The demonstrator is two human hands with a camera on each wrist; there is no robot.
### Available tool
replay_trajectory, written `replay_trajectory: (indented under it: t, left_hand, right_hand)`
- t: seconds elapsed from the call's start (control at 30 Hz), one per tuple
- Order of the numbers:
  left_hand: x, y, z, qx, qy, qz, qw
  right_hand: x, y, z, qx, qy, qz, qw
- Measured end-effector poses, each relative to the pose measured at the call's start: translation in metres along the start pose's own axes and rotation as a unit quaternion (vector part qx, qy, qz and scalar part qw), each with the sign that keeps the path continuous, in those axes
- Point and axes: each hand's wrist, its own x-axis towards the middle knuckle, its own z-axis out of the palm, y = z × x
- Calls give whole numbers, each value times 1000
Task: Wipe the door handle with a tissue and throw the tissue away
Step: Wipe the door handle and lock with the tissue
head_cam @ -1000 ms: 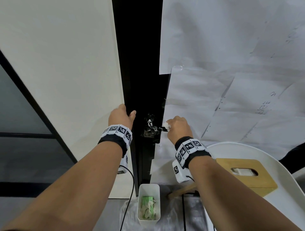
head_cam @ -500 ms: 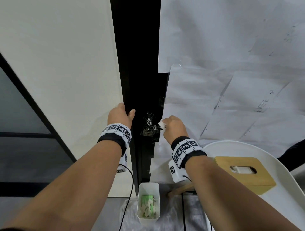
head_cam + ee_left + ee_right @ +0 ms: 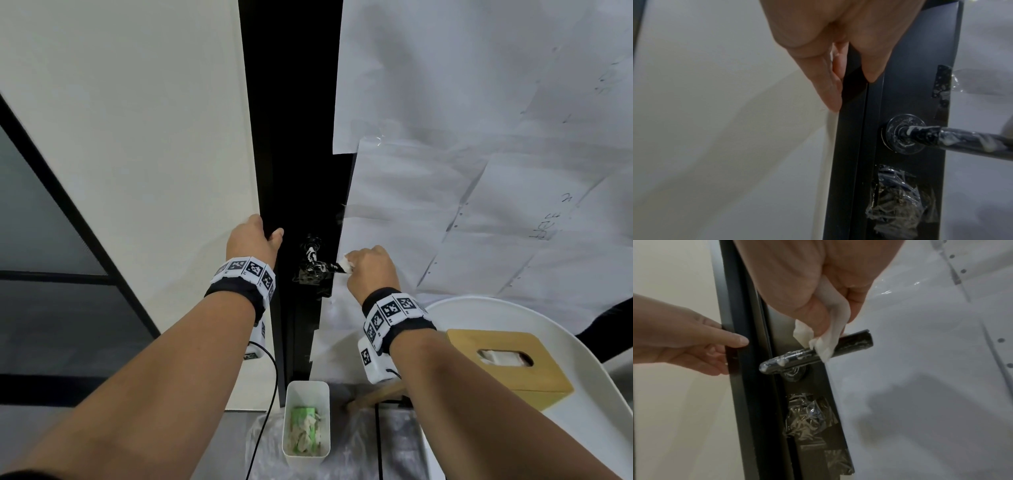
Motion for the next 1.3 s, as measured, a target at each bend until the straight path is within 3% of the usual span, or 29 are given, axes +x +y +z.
replay_trajectory:
  t: [0.2,0.4,0.7,0.87,1.17,1.3]
  left_hand:
    - [0,1,-1,0,-4,-1,1000]
    - [0,0,0,-4,-2,-3,1000]
    - [1,-1,1,-3,4,2,1000]
    - [1,-1,1,-4,1,2,1000]
    - [0,0,1,-4,5,4,1000]
    - [1,-1,1,-6,6,3,1000]
  right_hand:
    - [2,-21,9,14,-50,-38,998]
    - [5,-9,3,27,9,-17,999]
    - [3,-18,12,18,-55,-46,997]
    - [6,-7,0,29,5,-14,999]
    - [2,-22,13,15,-61,-40,997]
    - [4,-19,8,30,-31,-42,998]
